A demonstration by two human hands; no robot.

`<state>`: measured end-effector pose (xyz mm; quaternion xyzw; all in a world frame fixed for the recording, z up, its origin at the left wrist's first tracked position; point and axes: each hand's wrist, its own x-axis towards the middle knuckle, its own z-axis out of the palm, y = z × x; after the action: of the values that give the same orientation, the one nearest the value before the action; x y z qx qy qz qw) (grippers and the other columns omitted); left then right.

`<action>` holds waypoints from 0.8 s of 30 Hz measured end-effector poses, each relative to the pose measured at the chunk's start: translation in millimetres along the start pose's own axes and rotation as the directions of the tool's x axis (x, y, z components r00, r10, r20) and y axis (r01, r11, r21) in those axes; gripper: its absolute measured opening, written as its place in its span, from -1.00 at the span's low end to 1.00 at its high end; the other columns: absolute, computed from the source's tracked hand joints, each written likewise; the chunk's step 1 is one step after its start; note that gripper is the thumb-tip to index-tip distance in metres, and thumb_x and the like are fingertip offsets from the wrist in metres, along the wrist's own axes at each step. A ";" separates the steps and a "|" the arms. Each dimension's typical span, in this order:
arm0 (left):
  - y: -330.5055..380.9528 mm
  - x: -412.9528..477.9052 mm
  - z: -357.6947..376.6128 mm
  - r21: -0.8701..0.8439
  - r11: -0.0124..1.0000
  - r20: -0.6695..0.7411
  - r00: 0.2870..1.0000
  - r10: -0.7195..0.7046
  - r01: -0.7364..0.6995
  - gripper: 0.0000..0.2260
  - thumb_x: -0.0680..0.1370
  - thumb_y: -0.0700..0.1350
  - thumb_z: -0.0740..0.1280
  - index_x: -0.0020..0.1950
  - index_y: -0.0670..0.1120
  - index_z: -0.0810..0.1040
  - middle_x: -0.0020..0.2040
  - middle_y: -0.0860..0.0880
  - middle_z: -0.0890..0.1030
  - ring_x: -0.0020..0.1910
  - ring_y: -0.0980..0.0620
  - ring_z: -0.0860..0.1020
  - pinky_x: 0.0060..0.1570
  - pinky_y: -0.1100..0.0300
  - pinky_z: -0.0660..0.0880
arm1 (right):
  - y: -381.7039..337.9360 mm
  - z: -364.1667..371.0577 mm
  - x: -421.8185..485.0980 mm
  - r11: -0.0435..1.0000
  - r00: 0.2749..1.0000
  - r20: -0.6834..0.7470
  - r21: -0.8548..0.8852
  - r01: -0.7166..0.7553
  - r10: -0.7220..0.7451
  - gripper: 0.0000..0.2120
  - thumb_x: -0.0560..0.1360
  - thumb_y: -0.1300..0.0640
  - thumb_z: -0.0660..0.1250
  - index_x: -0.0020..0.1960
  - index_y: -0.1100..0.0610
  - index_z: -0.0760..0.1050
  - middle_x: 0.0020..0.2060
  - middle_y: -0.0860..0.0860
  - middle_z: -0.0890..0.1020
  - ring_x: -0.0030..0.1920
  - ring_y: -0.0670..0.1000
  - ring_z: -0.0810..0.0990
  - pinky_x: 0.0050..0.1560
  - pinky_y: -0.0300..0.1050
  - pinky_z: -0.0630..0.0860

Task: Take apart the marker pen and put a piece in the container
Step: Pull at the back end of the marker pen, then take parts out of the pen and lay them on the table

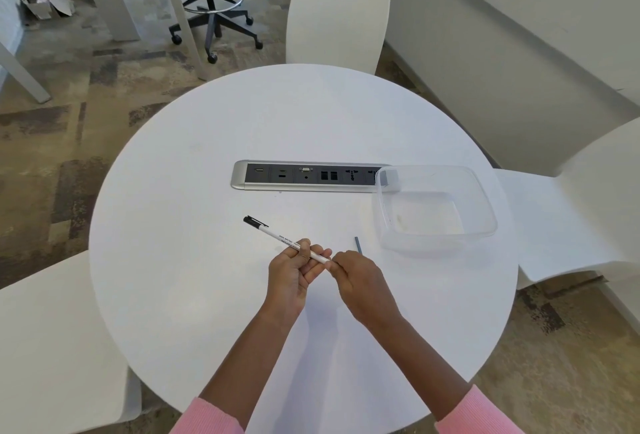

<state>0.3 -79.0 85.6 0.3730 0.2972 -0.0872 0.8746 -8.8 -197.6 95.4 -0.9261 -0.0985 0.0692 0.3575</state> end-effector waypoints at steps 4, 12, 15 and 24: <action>-3.3 0.1 -1.4 0.033 0.999 0.021 1.000 -0.005 0.005 -0.81 0.57 -0.33 0.14 -0.19 -0.22 0.48 -0.48 -0.03 0.63 -0.39 0.00 0.67 -0.39 0.23 0.60 | -2.5 -4.7 2.3 0.793 0.922 0.181 0.470 -0.387 0.342 -0.66 0.50 0.20 0.23 -0.46 0.14 0.38 -0.58 -0.04 0.34 -0.50 -0.05 0.31 -0.46 -0.26 0.23; -8.7 3.0 0.2 0.064 0.998 0.069 0.998 -0.013 0.009 -0.80 0.57 -0.30 0.16 -0.22 -0.20 0.48 -0.48 0.00 0.62 -0.40 0.04 0.65 -0.35 0.26 0.60 | 6.0 -13.2 2.2 -0.324 0.589 0.763 0.647 -0.691 0.267 -0.61 0.53 0.21 0.10 -0.45 0.22 0.38 -0.66 -0.04 0.28 -0.65 -0.14 0.24 -0.70 -0.37 0.18; 11.0 12.4 -10.0 -0.058 0.998 -0.019 0.999 0.039 -0.040 -0.77 0.58 -0.32 0.11 -0.24 -0.19 0.43 -0.53 0.01 0.59 -0.47 0.08 0.63 -0.39 0.28 0.60 | 15.3 -19.1 -7.5 -0.305 0.589 0.770 0.638 -0.707 0.244 -0.60 0.53 0.18 0.09 -0.48 0.20 0.35 -0.66 -0.04 0.25 -0.64 -0.12 0.25 -0.71 -0.35 0.19; 17.7 15.0 -16.6 -0.104 0.994 -0.020 0.999 0.029 -0.031 -0.79 0.58 -0.31 0.14 -0.22 -0.19 0.47 -0.49 0.00 0.61 -0.39 0.05 0.66 -0.35 0.23 0.62 | 35.2 0.9 -7.2 0.709 0.835 0.258 0.442 -0.550 0.487 -0.67 0.56 0.14 0.13 -0.35 0.17 0.46 -0.49 0.00 0.41 -0.46 -0.06 0.39 -0.47 -0.31 0.29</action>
<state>11.6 -53.8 78.4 0.3318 0.3037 -0.0552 0.8914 -11.3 -224.3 71.4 -0.7854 0.1652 0.2464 0.5432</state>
